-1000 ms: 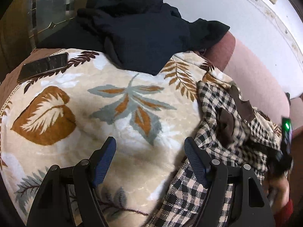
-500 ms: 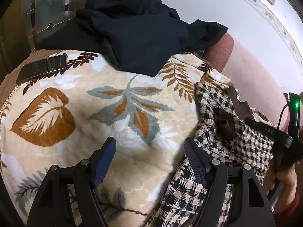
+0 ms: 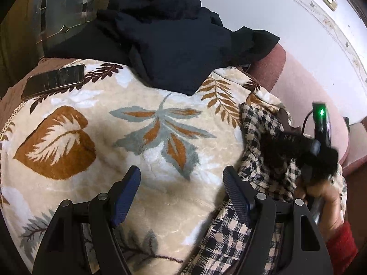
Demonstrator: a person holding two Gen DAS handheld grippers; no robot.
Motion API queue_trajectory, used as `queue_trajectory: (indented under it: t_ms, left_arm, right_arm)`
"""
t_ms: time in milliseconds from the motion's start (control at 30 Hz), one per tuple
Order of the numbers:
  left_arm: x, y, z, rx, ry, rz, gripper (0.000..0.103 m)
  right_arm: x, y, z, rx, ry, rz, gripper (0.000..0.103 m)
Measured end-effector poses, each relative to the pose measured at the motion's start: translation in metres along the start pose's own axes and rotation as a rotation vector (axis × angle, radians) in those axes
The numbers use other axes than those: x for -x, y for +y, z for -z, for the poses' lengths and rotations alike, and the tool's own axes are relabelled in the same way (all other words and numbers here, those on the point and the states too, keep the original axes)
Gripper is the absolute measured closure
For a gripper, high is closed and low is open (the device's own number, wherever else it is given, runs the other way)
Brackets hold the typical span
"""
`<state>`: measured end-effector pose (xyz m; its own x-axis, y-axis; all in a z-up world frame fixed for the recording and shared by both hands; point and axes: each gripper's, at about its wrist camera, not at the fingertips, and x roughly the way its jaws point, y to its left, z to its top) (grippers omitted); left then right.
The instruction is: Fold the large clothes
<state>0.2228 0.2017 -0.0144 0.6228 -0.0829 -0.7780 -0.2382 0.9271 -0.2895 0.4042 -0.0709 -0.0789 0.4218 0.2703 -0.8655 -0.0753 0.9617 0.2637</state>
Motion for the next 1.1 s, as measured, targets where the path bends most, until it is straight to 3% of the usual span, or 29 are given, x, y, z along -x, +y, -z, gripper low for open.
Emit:
queue_trajectory:
  t_ms: [133,267,333,433,500,533,567,667,800,900,1000,1100]
  left_arm:
    - [-0.001,0.003,-0.001,0.012,0.011,0.012,0.030]
    - [0.002,0.006,0.000,0.032,0.008,0.023,0.030]
    - [0.003,0.005,0.000,0.031,0.007,0.023,0.030]
    - [0.003,0.003,0.003,0.017,0.013,0.021,0.030]
    - [0.002,0.002,0.003,0.006,0.014,0.018,0.030]
    - [0.003,0.002,0.003,0.004,0.015,0.019,0.030]
    - [0.003,0.003,0.003,0.008,0.015,0.020,0.030]
    - [0.002,0.010,0.000,0.039,0.021,0.028,0.030]
    - [0.002,0.017,-0.001,0.072,0.019,0.024,0.030]
    - [0.001,0.015,0.000,0.062,0.020,0.017,0.030]
    - [-0.002,0.009,0.002,0.031,0.028,0.008,0.030]
    - [-0.005,0.005,0.003,0.011,0.042,0.005,0.030]
  right_arm:
    - [0.037,0.011,0.007,0.067,-0.096,-0.016,0.046]
    - [0.058,0.022,0.041,0.179,-0.097,-0.021,0.046]
    - [0.058,0.030,0.061,0.248,-0.096,0.017,0.046]
    - [0.037,0.034,0.063,0.291,-0.092,0.123,0.046]
    - [0.027,0.034,0.063,0.302,-0.088,0.167,0.055]
    - [0.019,0.035,0.064,0.316,-0.065,0.184,0.077]
    - [0.015,0.037,0.064,0.325,-0.053,0.195,0.085]
    - [0.024,0.050,0.063,0.324,-0.083,0.199,0.093]
    - [0.037,0.064,0.057,0.297,-0.106,0.130,0.093]
    - [0.027,0.069,0.058,0.299,-0.090,0.132,0.093]
    - [0.015,0.062,0.060,0.279,-0.059,0.117,0.086]
    - [0.032,0.056,0.062,0.255,-0.064,0.050,0.072]
